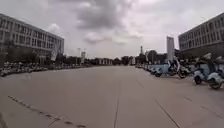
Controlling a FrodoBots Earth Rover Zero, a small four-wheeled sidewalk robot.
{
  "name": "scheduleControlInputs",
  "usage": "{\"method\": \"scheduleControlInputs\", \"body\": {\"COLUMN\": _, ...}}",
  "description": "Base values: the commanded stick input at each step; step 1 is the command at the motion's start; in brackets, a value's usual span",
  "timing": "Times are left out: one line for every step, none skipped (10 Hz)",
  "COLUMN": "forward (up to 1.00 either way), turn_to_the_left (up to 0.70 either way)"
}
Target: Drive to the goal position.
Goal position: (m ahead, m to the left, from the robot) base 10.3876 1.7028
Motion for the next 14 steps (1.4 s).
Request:
{"method": "scheduleControlInputs", "body": {"forward": 0.7, "turn_to_the_left": 0.0}}
{"method": "scheduleControlInputs", "body": {"forward": 0.7, "turn_to_the_left": 0.0}}
{"method": "scheduleControlInputs", "body": {"forward": 0.7, "turn_to_the_left": 0.0}}
{"method": "scheduleControlInputs", "body": {"forward": 0.7, "turn_to_the_left": 0.0}}
{"method": "scheduleControlInputs", "body": {"forward": 0.7, "turn_to_the_left": 0.0}}
{"method": "scheduleControlInputs", "body": {"forward": 0.7, "turn_to_the_left": 0.0}}
{"method": "scheduleControlInputs", "body": {"forward": 0.7, "turn_to_the_left": 0.0}}
{"method": "scheduleControlInputs", "body": {"forward": 0.7, "turn_to_the_left": 0.0}}
{"method": "scheduleControlInputs", "body": {"forward": 0.7, "turn_to_the_left": 0.0}}
{"method": "scheduleControlInputs", "body": {"forward": 0.7, "turn_to_the_left": 0.0}}
{"method": "scheduleControlInputs", "body": {"forward": 0.7, "turn_to_the_left": 0.0}}
{"method": "scheduleControlInputs", "body": {"forward": 0.7, "turn_to_the_left": 0.0}}
{"method": "scheduleControlInputs", "body": {"forward": 0.7, "turn_to_the_left": 0.0}}
{"method": "scheduleControlInputs", "body": {"forward": 0.7, "turn_to_the_left": 0.0}}
